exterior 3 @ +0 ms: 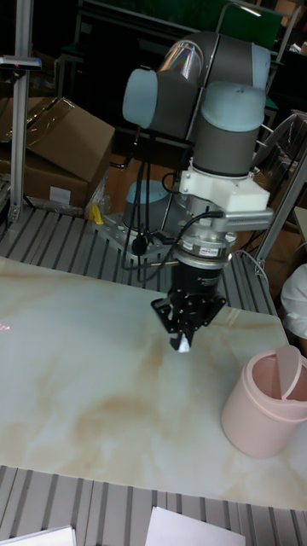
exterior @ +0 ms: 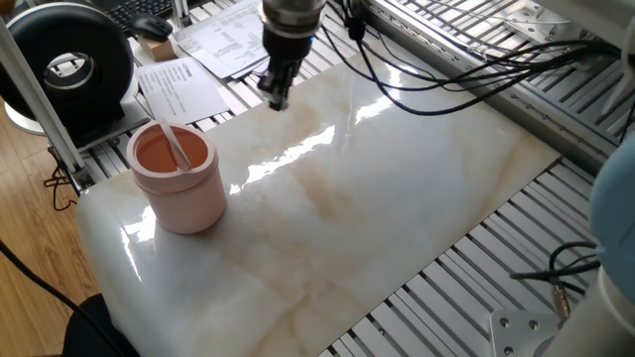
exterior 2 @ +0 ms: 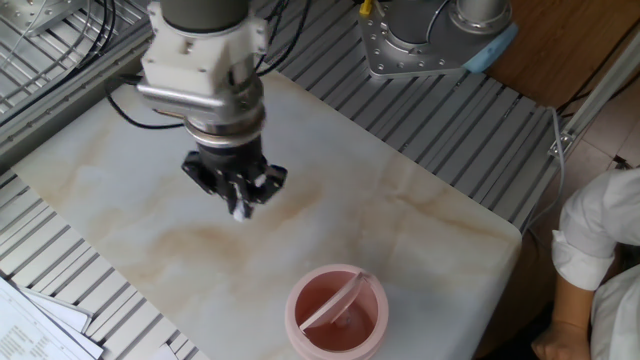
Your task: Put the garbage in the trash can
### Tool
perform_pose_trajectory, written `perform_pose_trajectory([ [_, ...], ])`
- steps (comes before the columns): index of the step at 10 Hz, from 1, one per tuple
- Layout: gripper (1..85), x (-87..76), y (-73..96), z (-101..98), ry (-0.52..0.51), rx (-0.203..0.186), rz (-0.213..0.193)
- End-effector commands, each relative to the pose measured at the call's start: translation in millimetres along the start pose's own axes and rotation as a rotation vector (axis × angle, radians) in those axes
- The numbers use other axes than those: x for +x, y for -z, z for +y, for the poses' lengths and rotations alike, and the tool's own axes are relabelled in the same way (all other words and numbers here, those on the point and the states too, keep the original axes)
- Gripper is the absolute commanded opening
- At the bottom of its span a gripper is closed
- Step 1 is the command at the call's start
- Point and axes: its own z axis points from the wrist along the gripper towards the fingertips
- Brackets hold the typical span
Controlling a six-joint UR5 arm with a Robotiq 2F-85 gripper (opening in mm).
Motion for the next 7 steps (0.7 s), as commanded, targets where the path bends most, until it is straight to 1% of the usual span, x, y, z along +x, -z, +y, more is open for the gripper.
perform_pose_trajectory([
  [1, 1.3, -33.2, 19.2, 67.0, -0.091, -0.002, -0.012],
  [2, 1.3, -39.0, 22.0, 67.2, -0.084, 0.046, 0.014],
  [3, 1.3, -36.6, 22.2, 63.1, -0.051, 0.062, 0.023],
  [4, 1.3, -39.8, 21.7, 74.1, -0.036, 0.019, 0.012],
  [5, 1.3, -47.9, 17.4, 88.5, -0.064, -0.031, -0.010],
  [7, 1.3, -69.5, -5.1, 114.6, -0.122, -0.052, -0.047],
])
